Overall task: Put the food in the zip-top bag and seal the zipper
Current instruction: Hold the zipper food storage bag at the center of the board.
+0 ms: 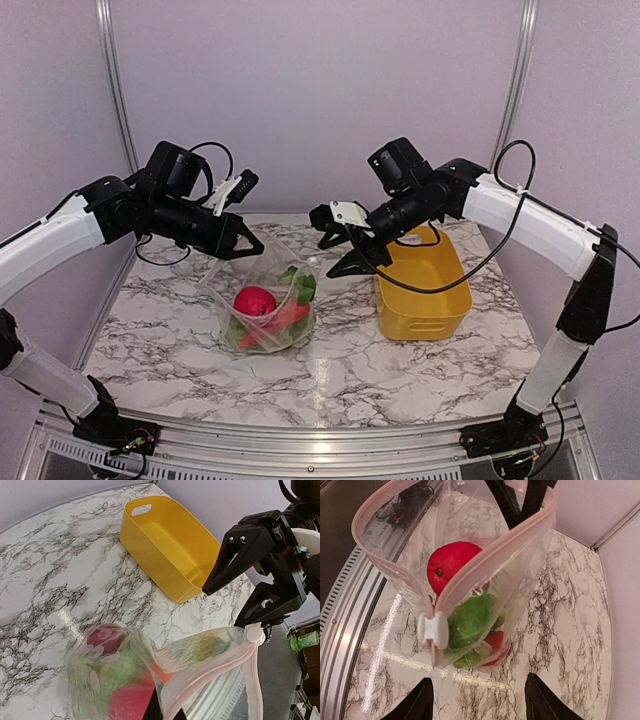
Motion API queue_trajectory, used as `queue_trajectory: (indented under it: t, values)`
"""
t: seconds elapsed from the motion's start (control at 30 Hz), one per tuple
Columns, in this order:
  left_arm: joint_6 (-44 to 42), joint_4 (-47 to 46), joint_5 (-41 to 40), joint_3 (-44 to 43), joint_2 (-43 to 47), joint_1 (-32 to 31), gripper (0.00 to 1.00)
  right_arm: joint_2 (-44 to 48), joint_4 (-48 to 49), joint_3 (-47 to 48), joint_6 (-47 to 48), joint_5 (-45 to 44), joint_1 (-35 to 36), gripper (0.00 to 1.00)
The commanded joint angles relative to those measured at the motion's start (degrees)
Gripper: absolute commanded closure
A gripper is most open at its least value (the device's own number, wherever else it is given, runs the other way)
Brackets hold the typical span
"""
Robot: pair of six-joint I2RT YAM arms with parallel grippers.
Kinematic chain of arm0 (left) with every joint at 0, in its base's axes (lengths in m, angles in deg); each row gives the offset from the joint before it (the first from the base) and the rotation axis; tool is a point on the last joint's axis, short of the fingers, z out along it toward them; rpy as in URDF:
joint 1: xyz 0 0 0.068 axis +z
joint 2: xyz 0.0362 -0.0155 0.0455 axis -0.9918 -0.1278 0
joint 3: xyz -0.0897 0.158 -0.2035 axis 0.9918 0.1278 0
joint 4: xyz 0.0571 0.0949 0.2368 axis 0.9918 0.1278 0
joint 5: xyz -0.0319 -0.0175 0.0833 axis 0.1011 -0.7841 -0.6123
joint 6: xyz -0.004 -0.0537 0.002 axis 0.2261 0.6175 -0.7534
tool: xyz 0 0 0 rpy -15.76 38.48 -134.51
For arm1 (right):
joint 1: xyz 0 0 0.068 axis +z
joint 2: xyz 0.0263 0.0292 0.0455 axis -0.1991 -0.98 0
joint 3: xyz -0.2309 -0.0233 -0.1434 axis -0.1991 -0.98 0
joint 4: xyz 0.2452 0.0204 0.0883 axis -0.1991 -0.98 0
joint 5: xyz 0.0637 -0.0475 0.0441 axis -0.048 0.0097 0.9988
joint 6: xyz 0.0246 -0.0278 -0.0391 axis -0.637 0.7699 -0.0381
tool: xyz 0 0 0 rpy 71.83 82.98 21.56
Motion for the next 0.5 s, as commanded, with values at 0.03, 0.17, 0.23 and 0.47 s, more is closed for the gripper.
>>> queue_trajectory:
  t: [0.03, 0.17, 0.23, 0.47]
  values:
    - [-0.19, -4.3, 0.28, 0.59, 1.25, -0.14, 1.0, 2.41, -3.72, 0.34, -0.36, 3.34, 3.46, 0.41]
    - [0.21, -4.93, 0.1, 0.74, 1.12, -0.14, 1.0, 2.04, -1.61, 0.25, -4.37, 3.29, 3.74, 0.47]
    - [0.11, -5.1, 0.12, 0.8, 1.08, -0.13, 1.0, 1.38, -0.59, 0.37, -6.03, 2.84, 3.76, 0.51]
    - [-0.14, -5.18, 0.12, 1.03, 1.11, -0.14, 1.0, 0.38, 1.16, 0.46, -7.53, 1.48, 3.7, 0.69]
